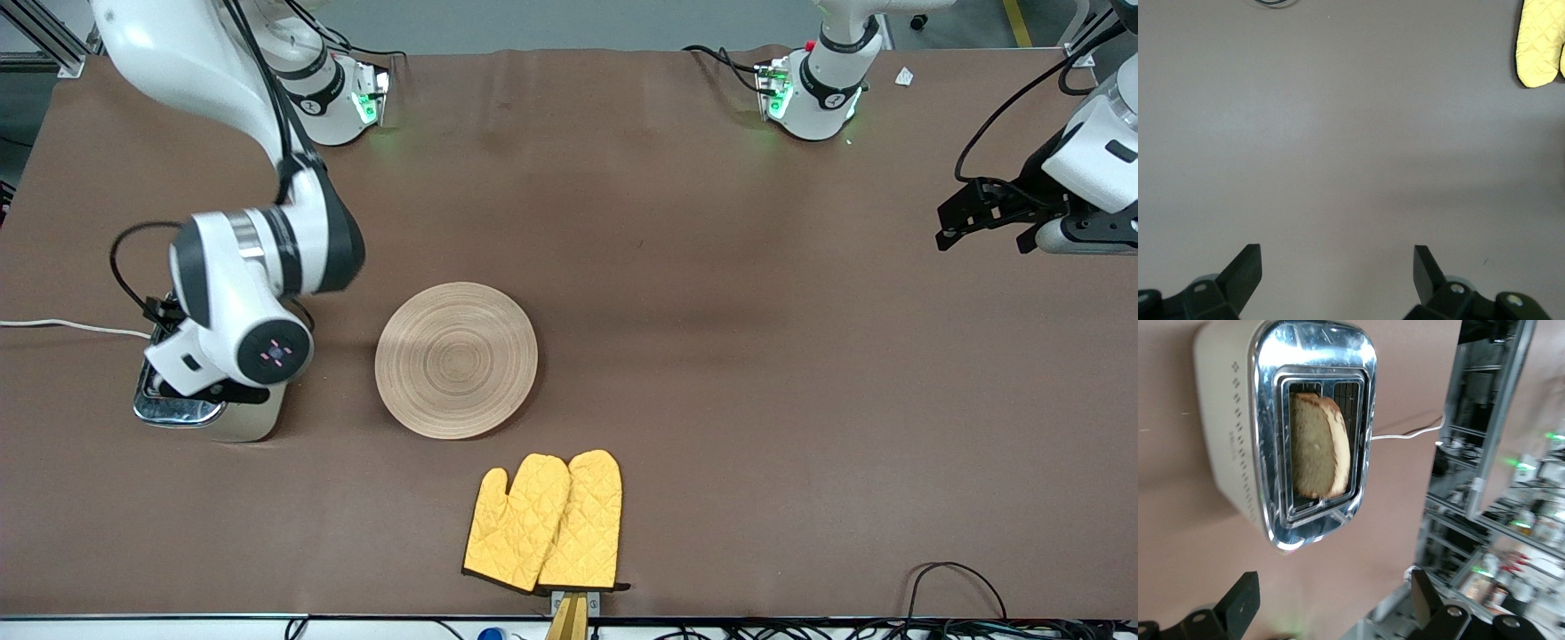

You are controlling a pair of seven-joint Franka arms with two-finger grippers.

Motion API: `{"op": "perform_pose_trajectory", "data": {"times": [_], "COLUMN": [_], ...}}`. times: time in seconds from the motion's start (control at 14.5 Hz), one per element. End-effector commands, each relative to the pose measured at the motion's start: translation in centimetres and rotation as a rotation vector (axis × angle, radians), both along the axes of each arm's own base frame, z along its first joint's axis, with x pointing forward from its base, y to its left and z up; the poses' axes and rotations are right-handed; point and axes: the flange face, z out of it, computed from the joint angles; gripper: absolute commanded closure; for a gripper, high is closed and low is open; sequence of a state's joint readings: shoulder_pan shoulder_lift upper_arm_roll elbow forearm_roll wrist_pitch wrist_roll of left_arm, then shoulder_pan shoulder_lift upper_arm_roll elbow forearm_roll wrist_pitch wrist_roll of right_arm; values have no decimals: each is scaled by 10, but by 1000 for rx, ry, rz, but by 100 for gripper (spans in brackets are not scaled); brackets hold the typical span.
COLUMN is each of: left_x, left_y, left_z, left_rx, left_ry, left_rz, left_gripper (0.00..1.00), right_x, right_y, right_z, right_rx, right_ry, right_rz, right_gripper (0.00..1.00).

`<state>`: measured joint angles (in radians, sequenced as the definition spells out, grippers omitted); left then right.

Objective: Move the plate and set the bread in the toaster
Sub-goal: 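Open the right gripper and raise it away from the toaster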

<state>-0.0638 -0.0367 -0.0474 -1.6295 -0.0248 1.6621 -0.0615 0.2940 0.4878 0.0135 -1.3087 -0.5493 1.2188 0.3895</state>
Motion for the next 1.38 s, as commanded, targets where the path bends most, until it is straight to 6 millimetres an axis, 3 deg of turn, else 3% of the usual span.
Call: {"op": "perform_pose_trajectory", "data": {"times": [0.0, 0.35, 0.55, 0.9, 1.17, 1.31], "left_x": [0, 1, 0, 1, -1, -1], "left_y": [0, 0, 0, -1, -1, -2], "left_z": [4, 3, 4, 3, 0, 0], "left_rx": [-13, -13, -13, -15, -16, -14], "left_ry": [-11, -9, -11, -19, -50, -52], "left_rz": [1, 1, 1, 12, 12, 7], "left_gripper": [0, 0, 0, 0, 0, 0], "right_x": [-24, -29, -26, -53, -58, -71], "right_y": [4, 9, -23, -79, -130, -139], "right_z": [51, 87, 106, 140, 153, 165], "right_rx": [106, 320, 407, 538, 631, 655], "right_ry": [-53, -118, -181, -312, -300, -296], "right_rz": [-18, -53, -112, -172, -98, -40], "right_gripper": [0, 0, 0, 0, 0, 0]}}
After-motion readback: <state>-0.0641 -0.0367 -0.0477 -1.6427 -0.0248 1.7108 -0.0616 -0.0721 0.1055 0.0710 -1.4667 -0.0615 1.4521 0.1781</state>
